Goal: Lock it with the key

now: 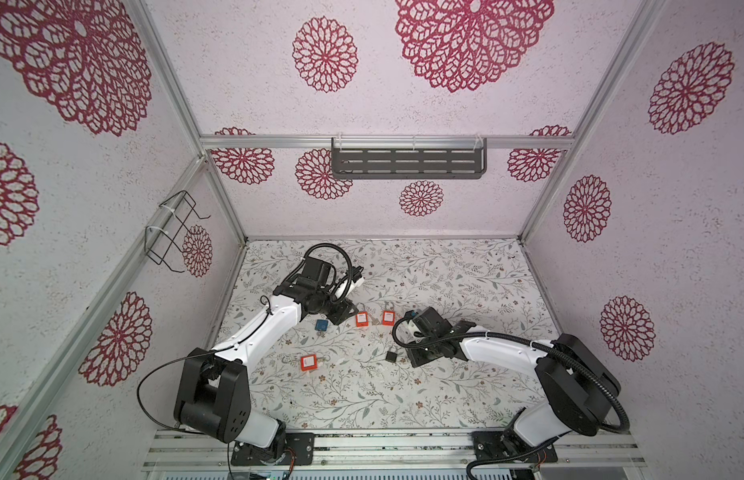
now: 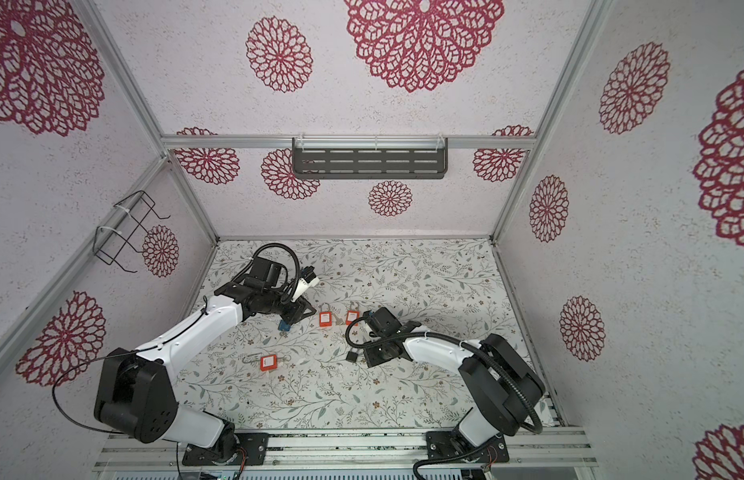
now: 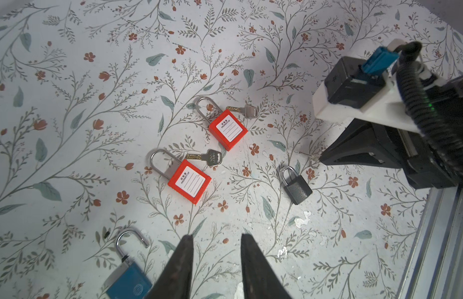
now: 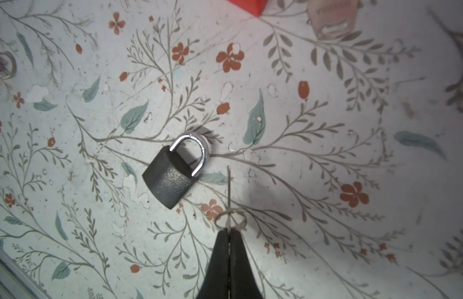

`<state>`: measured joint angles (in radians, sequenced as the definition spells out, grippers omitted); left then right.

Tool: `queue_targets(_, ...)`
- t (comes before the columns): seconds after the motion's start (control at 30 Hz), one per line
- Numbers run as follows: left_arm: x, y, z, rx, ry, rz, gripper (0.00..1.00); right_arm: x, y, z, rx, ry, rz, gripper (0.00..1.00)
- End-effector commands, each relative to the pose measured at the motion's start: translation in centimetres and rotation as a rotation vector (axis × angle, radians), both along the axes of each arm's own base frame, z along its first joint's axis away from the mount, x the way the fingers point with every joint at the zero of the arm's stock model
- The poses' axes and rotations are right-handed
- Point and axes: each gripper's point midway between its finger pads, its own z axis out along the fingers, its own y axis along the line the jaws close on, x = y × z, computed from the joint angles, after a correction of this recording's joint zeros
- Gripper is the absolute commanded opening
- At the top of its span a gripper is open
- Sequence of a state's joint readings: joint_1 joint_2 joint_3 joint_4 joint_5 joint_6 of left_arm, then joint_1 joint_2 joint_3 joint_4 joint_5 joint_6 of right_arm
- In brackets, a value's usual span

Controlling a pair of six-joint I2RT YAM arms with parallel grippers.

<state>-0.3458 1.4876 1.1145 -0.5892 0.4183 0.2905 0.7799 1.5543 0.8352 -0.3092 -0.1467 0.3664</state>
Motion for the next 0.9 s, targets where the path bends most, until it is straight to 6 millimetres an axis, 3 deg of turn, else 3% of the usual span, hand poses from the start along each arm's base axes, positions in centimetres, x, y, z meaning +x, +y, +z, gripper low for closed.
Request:
queue_targets(0.0,0.7,0.0,1.3,-0.035,-0.042,0.027,0.35,-0.3,0.1,0.2,-0.029,0.035,0.023,0.0)
queue_targets(0.13,0.9,0.7,1.2,-0.022,-0.024,0.075,0.35,-0.4,-0.3,-0.6,-0.081,0.059,0.034,0.0)
queue_targets(0.2,1.0,1.1,0.9,-0.022,0.006,0.114,0.36,-0.1,-0.4,-0.7,-0.102,0.048,0.041,0.08)
queue_targets(0.27,0.8,1.5,0.7,-0.029,0.049,0.136,0.37,0.4,-0.4,-0.2,-0.121,0.016,0.066,0.24)
queue_targets(0.43,1.2,3.3,0.7,-0.033,0.112,0.26,0.37,2.2,-0.6,2.2,-0.169,-0.085,0.093,0.38)
queue_targets(0.57,1.5,5.7,0.0,-0.022,0.171,0.398,0.42,3.2,-0.6,3.5,-0.189,-0.116,0.082,0.4)
queue_targets(0.7,1.5,8.3,-2.0,0.041,0.255,0.546,0.44,5.1,-0.3,5.9,-0.187,-0.204,0.02,0.41)
queue_targets(0.87,1.7,9.9,-4.8,0.109,0.351,0.657,0.45,6.6,1.5,8.9,-0.125,-0.284,0.028,0.45)
